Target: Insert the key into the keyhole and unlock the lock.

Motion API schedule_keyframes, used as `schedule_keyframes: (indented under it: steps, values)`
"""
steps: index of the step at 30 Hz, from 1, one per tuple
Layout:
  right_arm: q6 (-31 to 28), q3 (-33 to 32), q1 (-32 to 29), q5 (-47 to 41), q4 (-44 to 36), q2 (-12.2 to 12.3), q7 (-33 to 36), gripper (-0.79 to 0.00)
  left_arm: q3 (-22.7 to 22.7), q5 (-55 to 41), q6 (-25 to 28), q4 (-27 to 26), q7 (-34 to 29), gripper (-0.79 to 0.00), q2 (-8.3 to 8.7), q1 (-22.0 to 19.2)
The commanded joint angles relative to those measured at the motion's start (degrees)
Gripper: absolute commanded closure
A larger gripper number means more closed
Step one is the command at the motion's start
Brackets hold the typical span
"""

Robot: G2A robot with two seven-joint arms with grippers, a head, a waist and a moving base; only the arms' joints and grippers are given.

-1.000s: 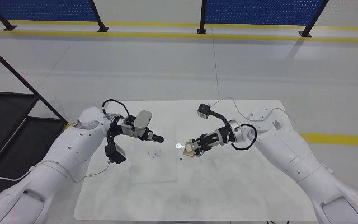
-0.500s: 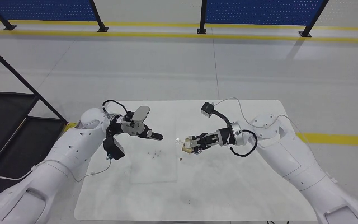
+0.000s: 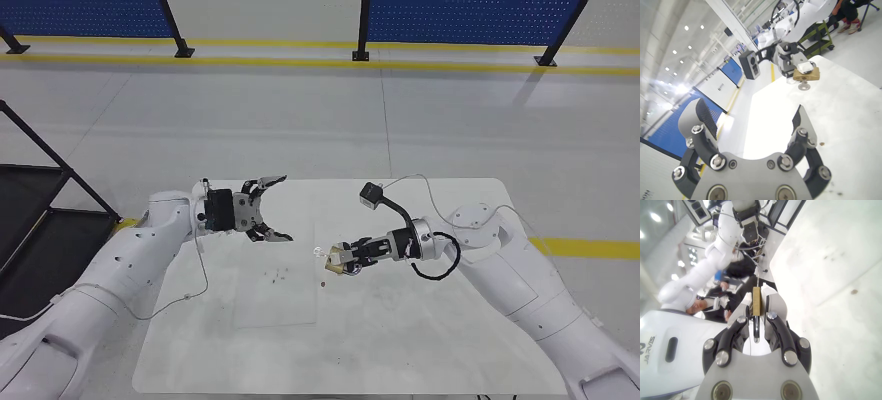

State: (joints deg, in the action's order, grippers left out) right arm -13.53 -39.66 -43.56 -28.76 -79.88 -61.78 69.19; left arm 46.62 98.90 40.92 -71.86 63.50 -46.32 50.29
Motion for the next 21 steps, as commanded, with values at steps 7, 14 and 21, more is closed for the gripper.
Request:
schedule_keyframes:
  steps: [7, 14, 21]
  values:
    - [0.0, 0.0, 0.0, 0.0, 0.0, 0.0, 0.0, 0.0, 1.32, -31.27, 16.86, 3.28, -26.09, -0.785, -0.37, 0.3]
    - [0.0, 0.0, 0.0, 0.0, 0.0, 0.0, 0.0, 0.0, 1.32, -31.27, 16.86, 3.28, -26.09, -0.785, -0.37, 0.3]
    - [0.0, 0.0, 0.0, 0.0, 0.0, 0.0, 0.0, 0.0, 1.19, -40.44, 17.08, 2.97, -29.59, -0.785, -0.58, 1.88]
